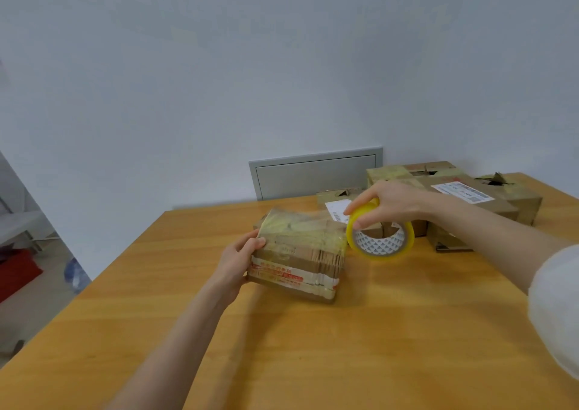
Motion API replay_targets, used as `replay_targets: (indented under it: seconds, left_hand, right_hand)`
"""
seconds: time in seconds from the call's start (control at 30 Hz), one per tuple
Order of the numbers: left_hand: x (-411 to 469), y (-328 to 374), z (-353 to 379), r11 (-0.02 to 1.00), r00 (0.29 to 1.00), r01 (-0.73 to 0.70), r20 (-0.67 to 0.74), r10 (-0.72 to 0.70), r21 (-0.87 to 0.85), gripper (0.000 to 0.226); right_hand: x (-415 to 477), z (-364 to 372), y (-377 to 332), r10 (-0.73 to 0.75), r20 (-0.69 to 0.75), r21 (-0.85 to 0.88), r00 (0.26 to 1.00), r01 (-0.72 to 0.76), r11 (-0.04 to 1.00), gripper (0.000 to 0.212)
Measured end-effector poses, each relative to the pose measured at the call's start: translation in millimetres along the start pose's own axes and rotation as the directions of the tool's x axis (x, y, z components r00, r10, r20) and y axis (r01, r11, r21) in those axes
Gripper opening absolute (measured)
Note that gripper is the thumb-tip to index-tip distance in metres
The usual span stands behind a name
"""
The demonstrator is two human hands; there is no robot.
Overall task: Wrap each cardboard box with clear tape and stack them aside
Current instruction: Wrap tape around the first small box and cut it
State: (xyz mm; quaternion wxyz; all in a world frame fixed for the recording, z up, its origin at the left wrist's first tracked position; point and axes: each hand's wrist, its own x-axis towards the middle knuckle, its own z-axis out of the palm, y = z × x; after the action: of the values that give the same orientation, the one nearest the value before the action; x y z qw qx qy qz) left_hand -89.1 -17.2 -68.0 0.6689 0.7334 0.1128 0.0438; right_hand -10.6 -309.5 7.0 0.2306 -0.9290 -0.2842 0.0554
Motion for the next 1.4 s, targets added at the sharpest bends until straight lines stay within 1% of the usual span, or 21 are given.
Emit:
replay_targets:
  seconds: [0.1, 0.27, 0.37, 0.47, 0.53, 0.63, 0.73, 0.83, 0.9, 0.93, 0.97, 1.0, 1.03, 1.07, 1.1, 1.13, 1.17, 1.2, 1.23, 1.27, 1.4]
  left_hand:
    - [3, -5, -3, 1.000, 1.000, 0.022, 0.001, -0.022, -0.002, 0.032]
    - [3, -13, -7, 0.997, 0.998, 0.068, 0.008, -0.067, -0.036, 0.033]
    - [4, -16, -8, 0.997, 0.997, 0.071, 0.013, -0.071, -0.041, 0.031]
    - [4, -18, -8, 0.996, 0.997, 0.071, -0.009, -0.072, -0.059, 0.028]
    - [6, -21, -9, 0.996, 0.997, 0.075, -0.019, -0.076, -0.056, 0.028]
    - [5, -23, -7, 0.995, 0.997, 0.079, -0.021, -0.080, -0.068, 0.027]
    - [6, -24, -7, 0.992, 0.995, 0.098, -0.021, -0.100, -0.074, 0.026]
    - [5, -19, -9, 0.996, 0.996, 0.092, 0.014, -0.092, 0.007, 0.032]
    - [3, -12, -10, 0.988, 1.000, 0.001, -0.011, 0.000, 0.152, 0.043]
    - [2, -7, -9, 0.957, 0.996, -0.075, -0.033, 0.087, 0.280, 0.050]
    - [1, -1, -8, 0.883, 0.980, -0.164, -0.031, 0.198, 0.440, 0.056]
    - [2, 6, -6, 0.761, 0.951, -0.254, 0.013, 0.308, 0.596, 0.060]
    - [3, 12, -2, 0.619, 0.919, -0.326, 0.086, 0.385, 0.715, 0.062]
    - [5, 18, 1, 0.478, 0.892, -0.373, 0.166, 0.419, 0.795, 0.063]
    - [9, 21, 6, 0.352, 0.880, -0.393, 0.236, 0.413, 0.849, 0.064]
    - [13, 20, 12, 0.250, 0.883, -0.391, 0.285, 0.372, 0.886, 0.064]
    - [15, 18, 17, 0.176, 0.898, -0.380, 0.317, 0.306, 0.908, 0.064]
    - [17, 14, 22, 0.126, 0.914, -0.370, 0.337, 0.227, 0.920, 0.066]
    - [18, 10, 26, 0.097, 0.926, -0.360, 0.343, 0.157, 0.928, 0.067]
    - [19, 6, 27, 0.083, 0.933, -0.351, 0.341, 0.117, 0.933, 0.068]
    - [19, 11, 26, 0.064, 0.938, -0.340, 0.334, 0.090, 0.938, 0.069]
  right_hand:
    - [6, 8, -3, 0.020, 0.027, -0.063, 0.999, -0.018, 0.998, 0.033]
    - [20, 17, -11, 0.051, 0.082, -0.132, 0.995, -0.040, 0.990, 0.029]
    - [25, 18, -18, 0.080, 0.157, -0.193, 0.984, -0.048, 0.980, 0.029]
    - [25, 18, -21, 0.102, 0.195, -0.181, 0.976, -0.066, 0.981, 0.032]
    - [23, 17, -18, 0.093, 0.194, -0.139, 0.977, -0.067, 0.988, 0.034]
    - [21, 22, -13, 0.061, 0.148, -0.063, 0.987, -0.053, 0.997, 0.034]
    - [24, 29, -10, 0.064, 0.095, -0.072, 0.993, -0.058, 0.996, 0.030]
    - [25, 30, -11, 0.065, 0.088, -0.075, 0.994, -0.058, 0.996, 0.029]
    - [24, 30, -11, 0.061, 0.093, -0.062, 0.994, -0.055, 0.997, 0.029]
    - [24, 30, -11, 0.062, 0.097, -0.061, 0.993, -0.057, 0.997, 0.029]
    - [23, 30, -12, 0.064, 0.100, -0.064, 0.993, -0.057, 0.996, 0.029]
    - [23, 30, -14, 0.067, 0.102, -0.068, 0.993, -0.060, 0.996, 0.030]
    - [23, 30, -15, 0.069, 0.104, -0.071, 0.992, -0.062, 0.996, 0.031]
    - [23, 30, -16, 0.070, 0.104, -0.073, 0.992, -0.063, 0.995, 0.031]
    - [23, 29, -17, 0.069, 0.107, -0.079, 0.992, -0.061, 0.995, 0.031]
    - [23, 29, -18, 0.069, 0.112, -0.087, 0.991, -0.059, 0.994, 0.032]
    - [22, 30, -19, 0.071, 0.118, -0.096, 0.991, -0.060, 0.994, 0.032]
    - [22, 30, -19, 0.074, 0.123, -0.097, 0.990, -0.063, 0.993, 0.033]
    - [22, 31, -19, 0.075, 0.126, -0.090, 0.989, -0.064, 0.994, 0.033]
    - [22, 33, -19, 0.071, 0.126, -0.080, 0.989, -0.061, 0.995, 0.033]
    - [23, 39, -17, 0.065, 0.132, -0.054, 0.989, -0.059, 0.997, 0.032]
